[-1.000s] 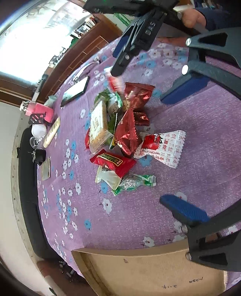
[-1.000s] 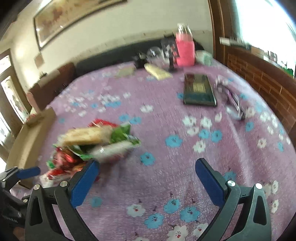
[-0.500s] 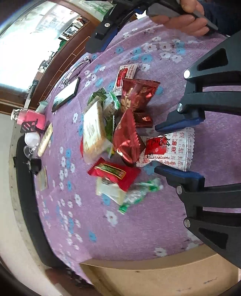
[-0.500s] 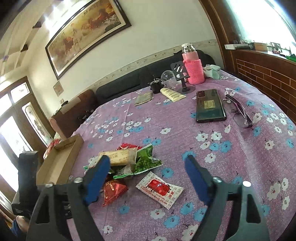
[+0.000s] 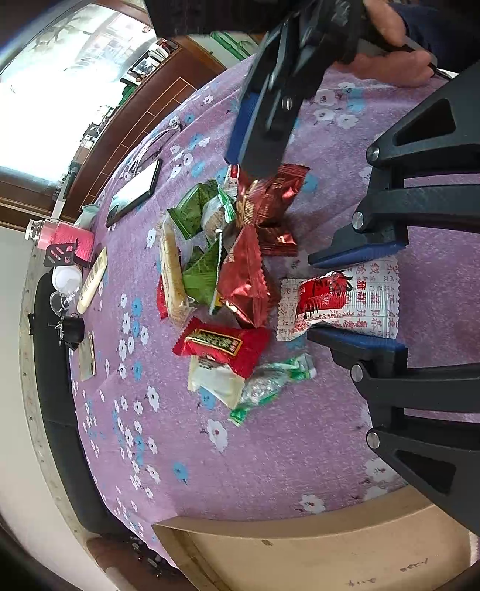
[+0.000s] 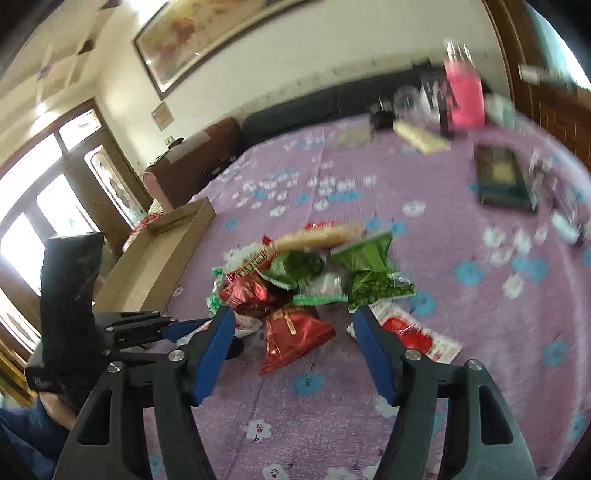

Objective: Organize snacks
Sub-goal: 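Lift both held packets off the pile toward the cardboard box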

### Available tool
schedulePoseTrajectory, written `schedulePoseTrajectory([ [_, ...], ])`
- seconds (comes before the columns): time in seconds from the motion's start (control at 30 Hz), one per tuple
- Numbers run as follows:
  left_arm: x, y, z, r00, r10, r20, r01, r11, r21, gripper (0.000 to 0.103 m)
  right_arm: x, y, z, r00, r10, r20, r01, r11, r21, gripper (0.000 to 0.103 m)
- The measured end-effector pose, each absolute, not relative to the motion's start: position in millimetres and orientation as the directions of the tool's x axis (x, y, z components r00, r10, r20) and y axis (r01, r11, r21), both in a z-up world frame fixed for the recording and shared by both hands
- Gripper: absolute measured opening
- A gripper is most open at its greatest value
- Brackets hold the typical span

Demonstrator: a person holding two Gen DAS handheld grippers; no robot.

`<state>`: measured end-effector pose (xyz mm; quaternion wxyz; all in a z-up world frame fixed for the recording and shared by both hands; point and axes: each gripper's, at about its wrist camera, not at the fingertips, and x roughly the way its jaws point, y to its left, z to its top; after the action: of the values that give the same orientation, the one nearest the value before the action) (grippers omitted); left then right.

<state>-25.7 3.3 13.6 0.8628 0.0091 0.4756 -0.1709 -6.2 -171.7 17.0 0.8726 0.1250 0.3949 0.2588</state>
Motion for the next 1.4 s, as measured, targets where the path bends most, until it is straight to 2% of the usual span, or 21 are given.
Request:
schedulePoseTrajectory([
  [0.07,-27,5,14,0.49,-0.282,-0.825,0.301,0.943,-0.144,0.034,-6,-168,12,0.526,0.555,-0.644,-0.355,0.832,0.426,0.041],
  [0.13,-29,8,14,0.49,-0.283,-0.825,0.295,0.944,-0.148,0.034,-14,-158,12,0.502,0.547,-0.67,-0.386,0.835,0.393,0.038],
  [0.27,-29,17,13,0.492,-0.281,-0.824,0.281,0.947,-0.155,0.034,-38,-138,12,0.417,0.548,-0.726,-0.475,0.812,0.34,0.038],
  [0.4,-29,19,13,0.495,-0.285,-0.821,0.279,0.947,-0.161,0.034,-38,-153,18,0.441,0.489,-0.753,-0.396,0.858,0.326,0.041],
  [0.47,-30,18,13,0.499,-0.28,-0.82,0.28,0.948,-0.153,0.034,-31,-162,20,0.444,0.493,-0.748,-0.346,0.864,0.365,0.048],
  [0.7,-30,20,13,0.498,-0.289,-0.818,0.281,0.946,-0.163,0.034,-13,-163,19,0.394,0.592,-0.703,-0.253,0.805,0.537,0.052],
  [0.93,-30,21,13,0.497,-0.292,-0.817,0.28,0.945,-0.168,0.034,2,-141,18,0.406,0.487,-0.773,-0.207,0.873,0.441,0.053],
  [0.97,-30,21,13,0.497,-0.292,-0.817,0.28,0.945,-0.168,0.034,0,-138,16,0.408,0.475,-0.78,-0.215,0.88,0.423,0.052],
  [1.07,-29,21,13,0.497,-0.292,-0.817,0.28,0.945,-0.167,0.034,-9,-127,13,0.423,0.416,-0.805,-0.251,0.908,0.337,0.037],
  [1.17,-29,21,13,0.498,-0.29,-0.817,0.281,0.946,-0.165,0.034,-19,-126,10,0.449,0.386,-0.806,-0.273,0.918,0.288,0.035],
  [1.4,-30,23,14,0.503,-0.305,-0.808,0.284,0.942,-0.179,0.031,-31,-135,11,0.48,0.393,-0.784,-0.271,0.917,0.294,0.03],
])
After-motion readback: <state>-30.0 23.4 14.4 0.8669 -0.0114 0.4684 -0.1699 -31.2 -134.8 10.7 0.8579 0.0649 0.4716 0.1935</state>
